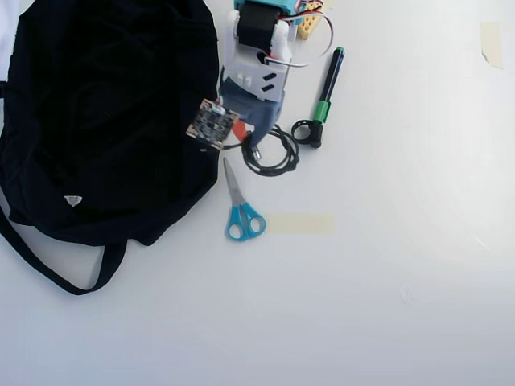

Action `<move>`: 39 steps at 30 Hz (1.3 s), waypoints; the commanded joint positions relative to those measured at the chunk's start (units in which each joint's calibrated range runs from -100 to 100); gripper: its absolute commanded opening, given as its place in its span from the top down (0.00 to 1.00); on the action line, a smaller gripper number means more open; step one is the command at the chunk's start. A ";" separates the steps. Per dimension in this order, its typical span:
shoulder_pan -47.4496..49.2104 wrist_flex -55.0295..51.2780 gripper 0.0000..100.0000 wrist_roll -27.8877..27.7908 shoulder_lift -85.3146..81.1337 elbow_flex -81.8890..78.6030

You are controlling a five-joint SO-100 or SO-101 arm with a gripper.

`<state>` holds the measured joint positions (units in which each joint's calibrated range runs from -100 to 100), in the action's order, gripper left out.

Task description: Put the cable into the black bag

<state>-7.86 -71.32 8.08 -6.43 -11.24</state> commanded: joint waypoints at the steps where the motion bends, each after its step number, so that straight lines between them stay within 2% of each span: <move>1: -5.15 -0.60 0.98 -0.27 -7.34 -1.61; 13: -18.17 -5.60 0.98 -0.43 -18.46 -3.85; 20: -31.93 -4.82 0.98 0.15 -19.37 -6.55; 23: -38.06 2.07 0.98 0.15 -19.21 -10.77; 27: -45.39 24.20 0.98 -0.27 -19.04 -22.81; 29: -48.38 27.65 0.97 -0.32 -18.30 -24.25; 32: -48.61 31.96 0.82 -0.37 -9.67 -23.08; 35: -48.53 31.70 0.72 -0.06 -9.42 -22.99; 37: -48.01 29.63 0.69 -0.01 -11.16 -21.91; 39: -45.92 20.84 0.69 -0.01 -19.54 -19.22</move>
<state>-56.06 -43.58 7.99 -16.65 -35.14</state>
